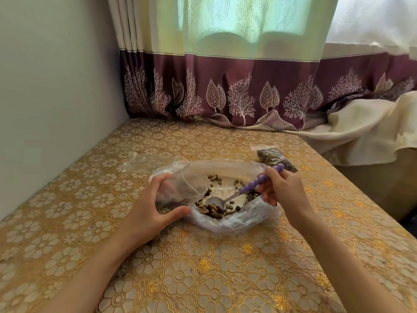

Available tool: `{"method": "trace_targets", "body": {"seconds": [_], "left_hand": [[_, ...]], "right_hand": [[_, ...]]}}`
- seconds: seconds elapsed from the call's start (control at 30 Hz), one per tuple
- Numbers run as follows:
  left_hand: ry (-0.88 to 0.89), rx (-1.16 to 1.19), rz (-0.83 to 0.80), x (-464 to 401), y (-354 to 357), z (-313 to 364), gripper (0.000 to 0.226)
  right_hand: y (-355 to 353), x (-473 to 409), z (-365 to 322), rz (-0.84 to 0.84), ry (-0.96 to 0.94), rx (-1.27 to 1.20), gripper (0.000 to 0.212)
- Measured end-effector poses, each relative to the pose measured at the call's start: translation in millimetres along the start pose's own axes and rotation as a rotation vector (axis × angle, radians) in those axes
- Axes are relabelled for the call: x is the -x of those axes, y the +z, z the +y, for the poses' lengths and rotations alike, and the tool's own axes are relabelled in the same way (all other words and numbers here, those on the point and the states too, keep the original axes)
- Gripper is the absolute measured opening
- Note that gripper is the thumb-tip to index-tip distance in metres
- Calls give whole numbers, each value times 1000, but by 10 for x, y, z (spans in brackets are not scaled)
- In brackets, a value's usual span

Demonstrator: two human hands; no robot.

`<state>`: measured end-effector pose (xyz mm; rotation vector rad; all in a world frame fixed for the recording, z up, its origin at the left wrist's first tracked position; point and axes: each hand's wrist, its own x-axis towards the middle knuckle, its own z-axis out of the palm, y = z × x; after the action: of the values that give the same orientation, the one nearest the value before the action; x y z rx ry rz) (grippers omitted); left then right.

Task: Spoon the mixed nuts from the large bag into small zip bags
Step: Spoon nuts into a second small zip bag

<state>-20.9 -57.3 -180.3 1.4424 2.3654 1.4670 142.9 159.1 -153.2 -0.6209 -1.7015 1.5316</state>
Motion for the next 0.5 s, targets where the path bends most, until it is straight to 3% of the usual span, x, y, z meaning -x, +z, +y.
{"method": "trace_targets", "body": {"seconds": [0.23, 0.5], "left_hand": [[-19, 30, -3, 15, 1, 4, 74], [-16, 12, -36, -4, 0, -16, 83]], "right_hand": [[42, 10, 26, -2, 171, -34, 31], [2, -19, -15, 106, 175, -128, 30]]}}
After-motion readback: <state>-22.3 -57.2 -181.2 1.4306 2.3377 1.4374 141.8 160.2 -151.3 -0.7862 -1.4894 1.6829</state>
